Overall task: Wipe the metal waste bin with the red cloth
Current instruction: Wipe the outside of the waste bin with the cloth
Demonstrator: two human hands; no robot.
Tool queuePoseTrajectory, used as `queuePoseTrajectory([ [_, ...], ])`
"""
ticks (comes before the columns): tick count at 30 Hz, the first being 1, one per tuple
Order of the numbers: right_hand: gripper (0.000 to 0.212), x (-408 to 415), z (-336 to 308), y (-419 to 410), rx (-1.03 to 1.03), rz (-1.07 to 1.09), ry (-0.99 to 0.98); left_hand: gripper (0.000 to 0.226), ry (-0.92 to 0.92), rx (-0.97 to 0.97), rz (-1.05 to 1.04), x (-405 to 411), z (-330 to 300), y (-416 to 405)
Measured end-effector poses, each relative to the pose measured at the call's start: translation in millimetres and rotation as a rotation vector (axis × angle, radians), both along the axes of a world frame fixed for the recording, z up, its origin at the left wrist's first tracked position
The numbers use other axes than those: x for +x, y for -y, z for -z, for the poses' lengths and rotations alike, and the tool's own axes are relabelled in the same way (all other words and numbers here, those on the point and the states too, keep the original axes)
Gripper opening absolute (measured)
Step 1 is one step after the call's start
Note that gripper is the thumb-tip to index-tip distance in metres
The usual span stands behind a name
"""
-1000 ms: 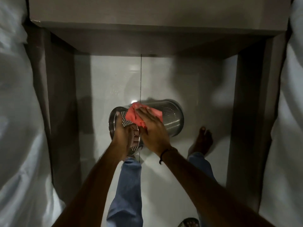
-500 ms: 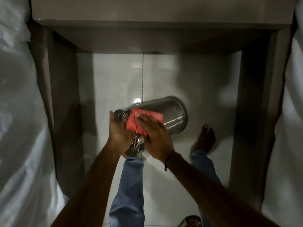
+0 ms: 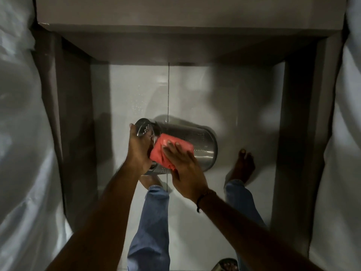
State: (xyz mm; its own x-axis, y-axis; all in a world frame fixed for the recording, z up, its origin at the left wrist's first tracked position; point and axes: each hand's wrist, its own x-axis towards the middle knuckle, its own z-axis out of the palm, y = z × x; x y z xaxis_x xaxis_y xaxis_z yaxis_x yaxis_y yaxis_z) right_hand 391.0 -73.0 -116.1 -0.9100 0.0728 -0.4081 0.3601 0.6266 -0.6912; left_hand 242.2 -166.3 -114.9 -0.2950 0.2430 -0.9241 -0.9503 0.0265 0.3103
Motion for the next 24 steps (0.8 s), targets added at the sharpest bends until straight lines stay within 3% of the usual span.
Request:
queuePoseTrajectory([
  [3, 0.065, -15.6, 3.0, -6.3, -0.036, 0.136, 0.000, 0.093, -0.020, -0.086, 0.177, 1.6, 8.2, 5.6],
  [6, 0.064, -32.8, 5.8, -13.7, -0.061, 0.246, -0.010, 0.108, 0.012, -0.121, 0.486, 4.3, 10.2, 6.2],
  [7, 0.064, -33.2, 5.8, -11.6, -0.074, 0.236, -0.007, 0.108, 0.010, -0.133, 0.482, 3.2, 10.6, 5.7],
  [11, 0.066, -12.0, 3.1, 8.9, -0.136, 0.131, 0.039, 0.089, -0.039, -0.141, 0.152, 1.3, 9.2, -1.8],
  [14, 0.064, -22.4, 6.2, 3.1, -0.183, 0.305, 0.039, 0.076, -0.046, -0.144, 0.191, 13.7, 10.1, -3.1],
  [17, 0.059, -38.9, 13.8, -14.3, -0.180, 0.421, 0.028, 0.079, 0.051, -0.128, 0.376, 21.8, 8.8, -0.1],
  [21, 0.058, -21.9, 4.6, 2.7, -0.233, 0.330, 0.003, 0.075, -0.093, -0.193, 0.158, 11.6, 6.0, -8.2],
  [24, 0.057, -29.3, 2.6, 5.6, -0.254, 0.443, 0.018, 0.074, -0.133, -0.181, 0.218, 13.7, 3.6, -21.3],
])
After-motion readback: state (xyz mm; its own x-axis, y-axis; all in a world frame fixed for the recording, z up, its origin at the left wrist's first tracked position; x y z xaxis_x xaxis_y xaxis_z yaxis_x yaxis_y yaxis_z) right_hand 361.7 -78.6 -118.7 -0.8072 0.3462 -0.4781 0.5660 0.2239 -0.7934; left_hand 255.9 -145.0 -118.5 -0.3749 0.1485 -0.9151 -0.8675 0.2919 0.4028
